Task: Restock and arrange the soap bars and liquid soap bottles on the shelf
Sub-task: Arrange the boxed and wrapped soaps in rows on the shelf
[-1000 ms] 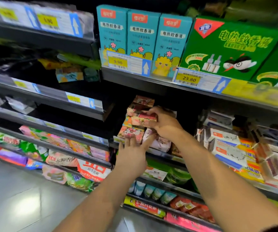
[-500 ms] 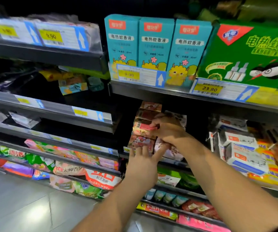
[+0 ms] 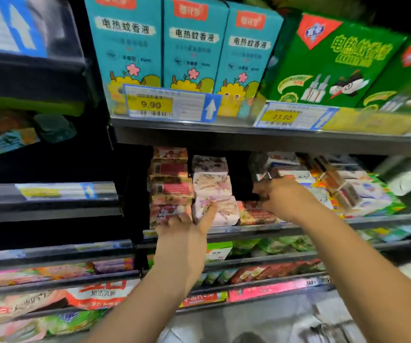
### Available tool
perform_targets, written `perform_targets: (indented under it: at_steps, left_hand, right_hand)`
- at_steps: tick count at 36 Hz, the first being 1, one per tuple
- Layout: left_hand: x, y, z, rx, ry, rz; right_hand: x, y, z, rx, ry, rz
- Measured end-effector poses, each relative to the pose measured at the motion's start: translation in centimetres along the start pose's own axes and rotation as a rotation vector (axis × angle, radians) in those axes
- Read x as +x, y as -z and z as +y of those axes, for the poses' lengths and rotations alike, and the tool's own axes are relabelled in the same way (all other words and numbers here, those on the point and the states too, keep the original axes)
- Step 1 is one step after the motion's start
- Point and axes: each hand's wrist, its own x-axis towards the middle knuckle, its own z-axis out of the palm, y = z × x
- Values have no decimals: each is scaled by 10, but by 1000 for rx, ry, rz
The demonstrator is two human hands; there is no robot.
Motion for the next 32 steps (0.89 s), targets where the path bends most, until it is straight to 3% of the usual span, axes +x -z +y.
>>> perform_targets:
  at_steps: [5, 10, 13, 23, 32]
  left_hand:
    - [-1, 12, -3, -42, -86, -18]
    - [1, 16, -8, -28, -70, -23]
    - [0, 20, -9, -4, -63, -60]
    - [9, 32, -5, 7, 14, -184]
    - [7, 24, -6, -26, 17, -123]
  right_hand:
    - [-7, -25, -6, -46, -49, -144]
    - [-3, -32, -7, 124, -95, -78]
    - [0, -28, -4, 183, -94, -131]
    - [7, -31, -7, 82, -46, -146]
    - [-12, -30, -9, 200, -85, -100]
